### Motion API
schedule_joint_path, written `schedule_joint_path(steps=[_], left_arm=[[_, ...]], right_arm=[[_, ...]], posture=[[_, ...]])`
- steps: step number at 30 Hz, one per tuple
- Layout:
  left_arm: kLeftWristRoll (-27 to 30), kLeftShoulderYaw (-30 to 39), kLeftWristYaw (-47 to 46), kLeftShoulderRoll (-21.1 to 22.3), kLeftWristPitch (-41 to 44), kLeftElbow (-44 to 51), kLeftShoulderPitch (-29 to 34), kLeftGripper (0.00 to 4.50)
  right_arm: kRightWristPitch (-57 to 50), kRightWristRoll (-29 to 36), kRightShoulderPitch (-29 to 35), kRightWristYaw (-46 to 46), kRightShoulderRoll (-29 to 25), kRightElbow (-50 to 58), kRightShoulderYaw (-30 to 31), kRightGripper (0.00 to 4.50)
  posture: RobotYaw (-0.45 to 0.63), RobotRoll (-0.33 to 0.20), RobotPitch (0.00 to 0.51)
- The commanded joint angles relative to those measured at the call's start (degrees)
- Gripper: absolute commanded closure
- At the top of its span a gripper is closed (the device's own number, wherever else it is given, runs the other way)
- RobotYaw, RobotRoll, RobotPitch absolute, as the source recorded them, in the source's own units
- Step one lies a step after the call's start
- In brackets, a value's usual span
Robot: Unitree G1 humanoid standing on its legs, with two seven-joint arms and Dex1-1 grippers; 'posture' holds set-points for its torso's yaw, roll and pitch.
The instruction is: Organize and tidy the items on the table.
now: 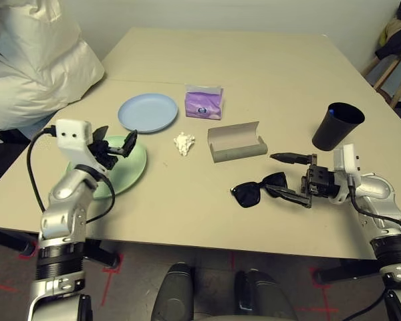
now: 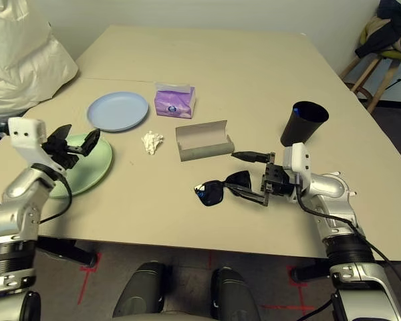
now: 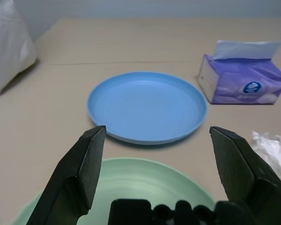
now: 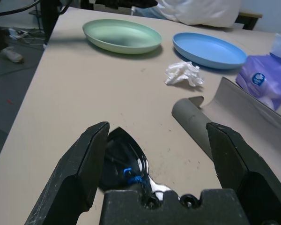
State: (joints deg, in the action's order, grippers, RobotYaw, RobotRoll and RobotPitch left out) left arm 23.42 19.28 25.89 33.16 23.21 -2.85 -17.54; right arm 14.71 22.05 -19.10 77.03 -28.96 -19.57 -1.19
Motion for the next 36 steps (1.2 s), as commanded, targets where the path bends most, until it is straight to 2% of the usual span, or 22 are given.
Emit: schedule_joint_path(steps=[1, 7, 16, 23, 36], left_arm=[[2.49, 0.77, 2.65, 3.32, 6.60, 0.38, -0.55, 0.00], [2.05, 1.83, 0.94, 6.66, 13.45, -2.53, -1.55, 0.00], [0.41, 4.91, -8.10, 7.63, 23.14, -9.16, -6.20, 0.00], [-1.82, 4.07, -8.90, 9.83, 24.57, -13.77, -6.99, 0.00], [-5.05, 4.74, -9.64, 10.45, 25.49, -17.63, -5.17, 0.00]], right_arm=[[-0.52, 0.46, -0.76, 0.41, 0.17, 0.92, 0.72, 0.03], [-0.89, 0.55, -1.18, 0.29, 0.55, 1.58, 0.98, 0.03], [-2.25, 0.89, -0.86, 0.04, 0.54, 2.77, 0.98, 0.03], [-2.59, 0.79, -1.16, -0.37, 0.65, 3.07, 0.92, 0.03], [-3.19, 0.53, -0.62, -1.76, 0.28, 4.64, 0.85, 0.03]], posture=[[0.26, 0.000, 0.045], [0.27, 0.000, 0.046], [0.26, 0.000, 0.049], [0.26, 0.000, 0.041], [0.25, 0.000, 0.045]])
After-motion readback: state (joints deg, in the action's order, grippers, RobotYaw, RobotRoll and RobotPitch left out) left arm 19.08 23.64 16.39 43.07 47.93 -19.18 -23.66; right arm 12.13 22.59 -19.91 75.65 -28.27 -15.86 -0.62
